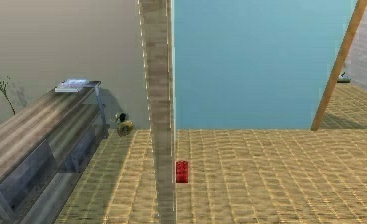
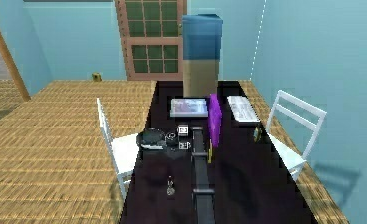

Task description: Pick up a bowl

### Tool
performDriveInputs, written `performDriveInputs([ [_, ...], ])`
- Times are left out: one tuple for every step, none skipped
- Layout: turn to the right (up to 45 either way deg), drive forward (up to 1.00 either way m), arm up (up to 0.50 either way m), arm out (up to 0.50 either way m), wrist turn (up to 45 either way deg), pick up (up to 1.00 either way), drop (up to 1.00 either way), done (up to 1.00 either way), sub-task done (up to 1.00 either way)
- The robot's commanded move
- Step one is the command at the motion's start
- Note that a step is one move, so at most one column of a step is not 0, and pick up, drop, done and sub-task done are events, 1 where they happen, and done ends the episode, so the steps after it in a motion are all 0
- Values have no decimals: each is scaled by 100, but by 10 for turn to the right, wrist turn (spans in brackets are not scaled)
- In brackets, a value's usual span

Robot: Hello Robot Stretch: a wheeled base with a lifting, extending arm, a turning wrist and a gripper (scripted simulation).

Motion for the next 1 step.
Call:
performDriveInputs([
  [0,0,0,0,0,0,0,100,0],
])
